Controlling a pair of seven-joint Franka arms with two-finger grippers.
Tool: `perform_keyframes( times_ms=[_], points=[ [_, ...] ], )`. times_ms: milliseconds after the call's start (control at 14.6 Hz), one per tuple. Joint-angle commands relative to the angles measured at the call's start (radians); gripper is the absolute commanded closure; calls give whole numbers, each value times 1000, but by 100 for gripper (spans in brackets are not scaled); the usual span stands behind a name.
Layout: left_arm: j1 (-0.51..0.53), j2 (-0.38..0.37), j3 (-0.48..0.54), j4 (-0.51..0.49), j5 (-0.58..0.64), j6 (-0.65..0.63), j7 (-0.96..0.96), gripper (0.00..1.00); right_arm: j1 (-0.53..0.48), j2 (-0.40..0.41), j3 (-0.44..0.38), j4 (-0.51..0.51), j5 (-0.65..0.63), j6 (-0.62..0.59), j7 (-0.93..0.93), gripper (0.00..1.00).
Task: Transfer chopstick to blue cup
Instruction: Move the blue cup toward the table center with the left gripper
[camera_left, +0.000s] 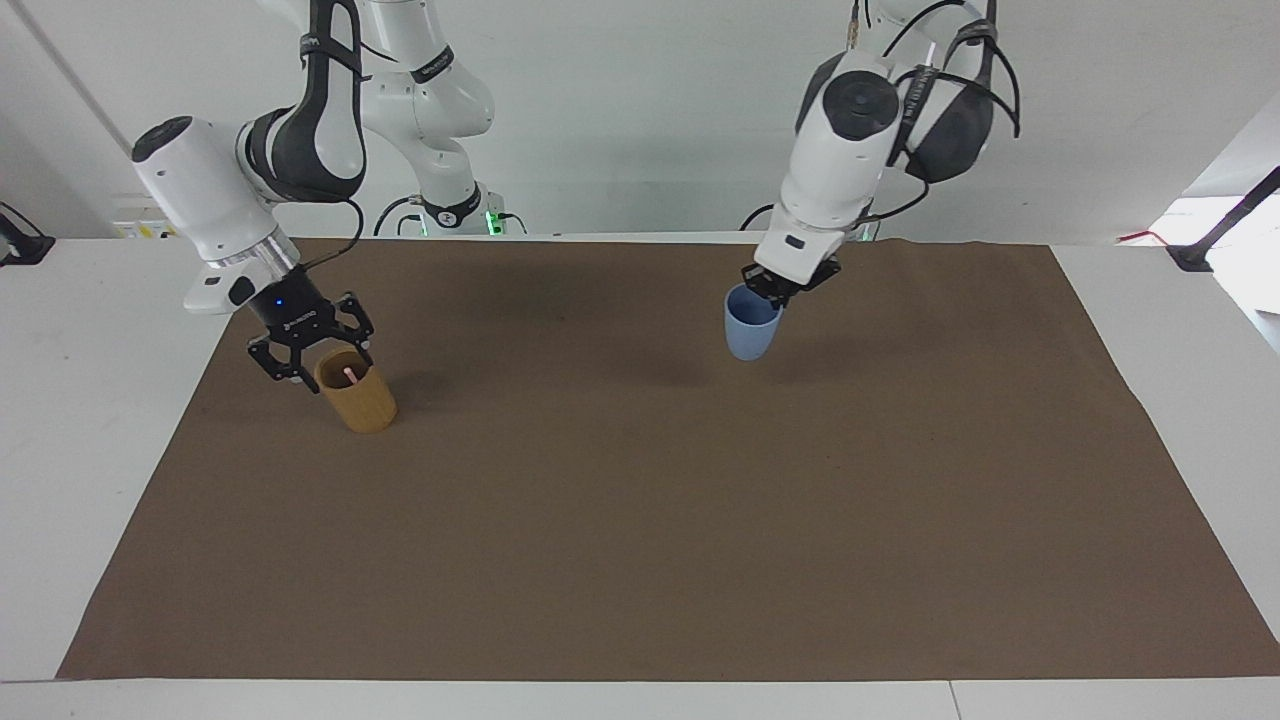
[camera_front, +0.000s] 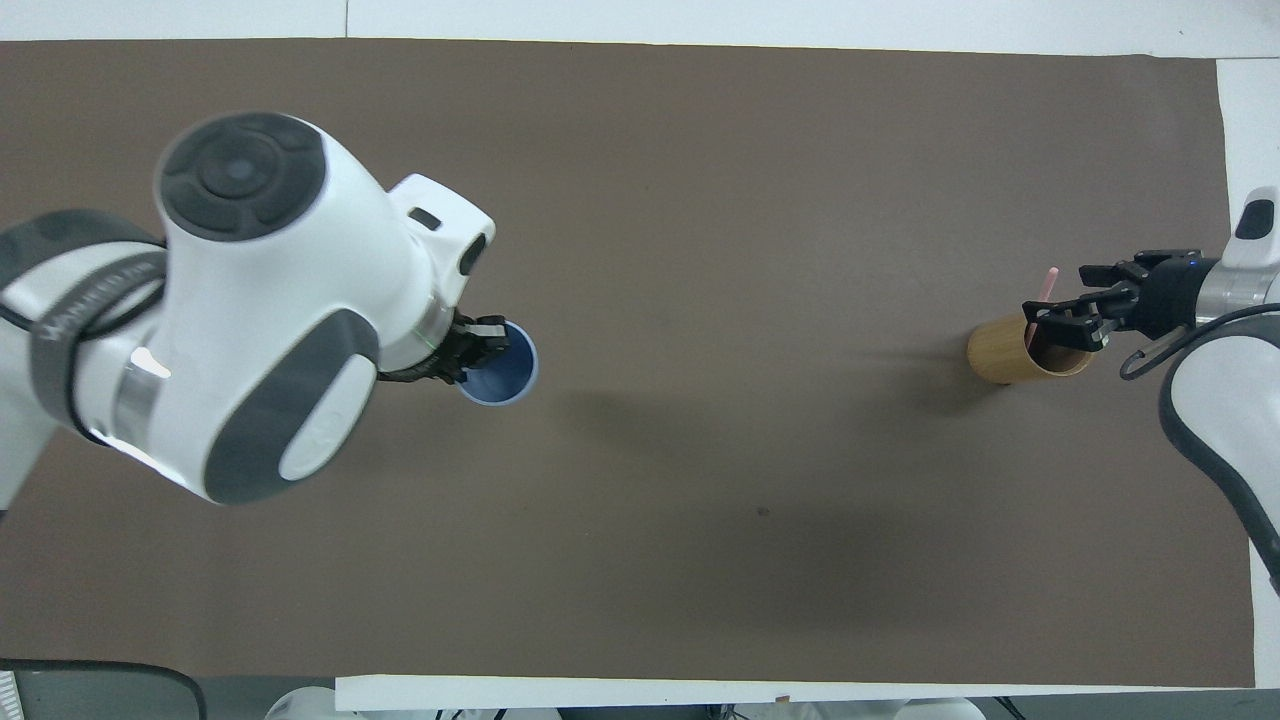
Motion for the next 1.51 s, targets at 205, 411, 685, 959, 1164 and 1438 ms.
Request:
perform_keyframes(
  times_ms=[205,411,685,959,1164,1438],
  points=[
    [-190,110,22,-82,2,255,-233,100,1,-18,6,-33,28,37,-18,43],
    [-192,121,20,-85,-3,280,-236,100,15,-17,6,-33,28,48,-12,47],
    [-192,112,17,-165,-18,369,-234,98,30,-15,8,-32,28,54,13,56],
    [-215,123,19,-165,-34,386,-236,83,25,-15,8,-32,28,51,8,68],
    [-209,123,19,-168,-37,385,-228,0,24,-15,8,-30,28,48,11,86],
    [-197,115,19,-153,-75,369,-234,0,16,-17,6,5,27,31,8,91]
  ],
)
